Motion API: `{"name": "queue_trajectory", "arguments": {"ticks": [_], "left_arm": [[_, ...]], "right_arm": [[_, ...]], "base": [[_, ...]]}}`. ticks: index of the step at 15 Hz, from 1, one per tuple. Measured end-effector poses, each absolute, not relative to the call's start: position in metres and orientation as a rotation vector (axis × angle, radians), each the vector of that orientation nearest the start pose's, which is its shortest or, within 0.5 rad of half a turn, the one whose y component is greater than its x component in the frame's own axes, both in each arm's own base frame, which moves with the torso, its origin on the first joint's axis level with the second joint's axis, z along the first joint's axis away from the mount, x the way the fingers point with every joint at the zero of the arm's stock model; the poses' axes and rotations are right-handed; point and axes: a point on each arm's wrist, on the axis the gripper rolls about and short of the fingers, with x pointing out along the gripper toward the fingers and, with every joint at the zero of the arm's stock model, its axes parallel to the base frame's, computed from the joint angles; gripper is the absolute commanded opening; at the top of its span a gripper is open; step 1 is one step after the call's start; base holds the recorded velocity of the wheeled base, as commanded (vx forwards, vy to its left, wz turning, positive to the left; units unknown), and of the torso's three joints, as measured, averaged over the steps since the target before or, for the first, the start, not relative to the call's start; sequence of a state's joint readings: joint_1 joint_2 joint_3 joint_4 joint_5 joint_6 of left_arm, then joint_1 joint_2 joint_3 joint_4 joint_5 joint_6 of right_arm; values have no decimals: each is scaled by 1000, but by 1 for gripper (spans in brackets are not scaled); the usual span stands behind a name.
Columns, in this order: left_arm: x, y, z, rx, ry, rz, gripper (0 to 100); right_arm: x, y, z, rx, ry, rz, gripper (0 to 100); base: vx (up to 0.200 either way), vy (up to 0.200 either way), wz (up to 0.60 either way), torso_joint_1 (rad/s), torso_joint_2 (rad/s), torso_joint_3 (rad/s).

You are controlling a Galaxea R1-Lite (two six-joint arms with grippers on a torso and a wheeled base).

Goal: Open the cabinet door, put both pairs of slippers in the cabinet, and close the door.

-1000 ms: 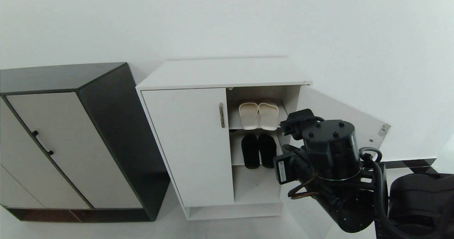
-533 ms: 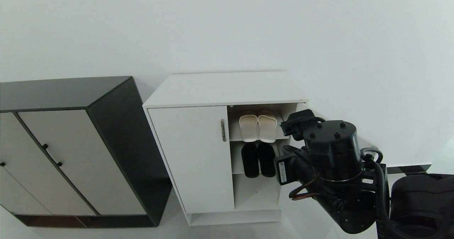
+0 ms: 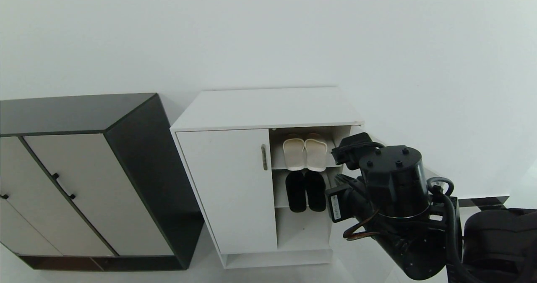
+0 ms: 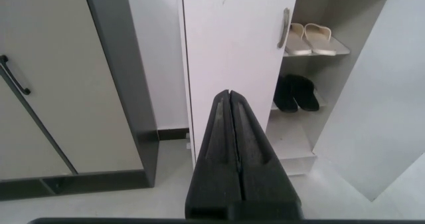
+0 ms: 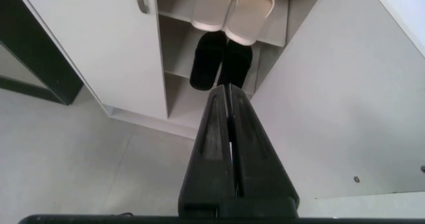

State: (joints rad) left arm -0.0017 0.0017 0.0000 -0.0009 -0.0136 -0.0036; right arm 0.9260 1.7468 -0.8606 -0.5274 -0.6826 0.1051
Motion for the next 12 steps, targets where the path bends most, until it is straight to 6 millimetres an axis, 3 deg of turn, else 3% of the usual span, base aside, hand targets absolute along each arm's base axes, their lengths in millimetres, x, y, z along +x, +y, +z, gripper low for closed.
{"name": "queue_trajectory", "arguments": {"ticks": [2,10,12], "left_arm": [[-23,0,76,-4,0,-15,0],[-23,0,76,-3,0,-15,0],[-23,0,76,-3,0,-15,0]], "right_arm": [[199,241,173,-160,263,227,0],[200,240,172,-162,264,223,0],[208,235,175,-153,252,196,0]], "base": [[0,0,0,0,0,0],[0,0,-600,3,1,1],[0,0,0,0,0,0]]}}
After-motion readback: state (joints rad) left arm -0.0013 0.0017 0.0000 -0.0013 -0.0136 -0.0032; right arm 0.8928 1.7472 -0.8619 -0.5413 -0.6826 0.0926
